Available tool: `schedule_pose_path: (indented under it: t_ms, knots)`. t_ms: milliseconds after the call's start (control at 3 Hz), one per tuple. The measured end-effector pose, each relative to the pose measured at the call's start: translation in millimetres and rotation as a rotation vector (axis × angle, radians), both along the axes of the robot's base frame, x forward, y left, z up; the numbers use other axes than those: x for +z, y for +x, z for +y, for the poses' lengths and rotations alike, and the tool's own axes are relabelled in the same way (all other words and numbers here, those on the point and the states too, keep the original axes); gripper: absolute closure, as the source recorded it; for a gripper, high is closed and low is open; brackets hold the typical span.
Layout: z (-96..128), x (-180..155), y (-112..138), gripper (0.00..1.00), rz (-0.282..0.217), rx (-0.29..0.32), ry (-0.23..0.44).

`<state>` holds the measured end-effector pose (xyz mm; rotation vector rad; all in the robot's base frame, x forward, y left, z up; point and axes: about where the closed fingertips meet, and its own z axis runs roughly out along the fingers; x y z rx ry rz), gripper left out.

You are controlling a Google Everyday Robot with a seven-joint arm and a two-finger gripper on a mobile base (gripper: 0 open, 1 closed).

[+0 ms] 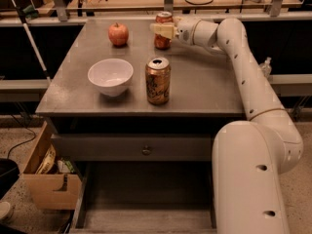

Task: Place coke can into middle drawer

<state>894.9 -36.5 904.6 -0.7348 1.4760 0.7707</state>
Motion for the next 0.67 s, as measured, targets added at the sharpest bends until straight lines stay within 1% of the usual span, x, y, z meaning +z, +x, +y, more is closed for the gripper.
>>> schedule_pose_path:
  t_ms: [667]
  knots:
    - [7.2, -1.7, 0.3, 0.94, 0.003, 0.008, 0.001]
